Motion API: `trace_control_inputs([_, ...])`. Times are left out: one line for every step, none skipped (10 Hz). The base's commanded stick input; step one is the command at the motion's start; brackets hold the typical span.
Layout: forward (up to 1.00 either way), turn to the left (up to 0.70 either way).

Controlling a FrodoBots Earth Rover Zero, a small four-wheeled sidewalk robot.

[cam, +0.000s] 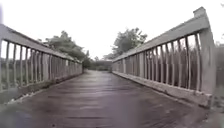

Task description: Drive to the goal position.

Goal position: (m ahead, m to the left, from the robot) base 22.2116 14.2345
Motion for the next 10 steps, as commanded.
trace_control_inputs([0.70, 0.05])
trace_control_inputs([0.70, 0.28])
trace_control_inputs([0.70, 0.35])
trace_control_inputs([0.70, 0.25])
trace_control_inputs([0.70, 0.00])
trace_control_inputs([0.70, 0.00])
trace_control_inputs([0.70, 0.00])
trace_control_inputs([0.70, 0.00])
trace_control_inputs([0.70, 0.00])
trace_control_inputs([0.70, 0.00])
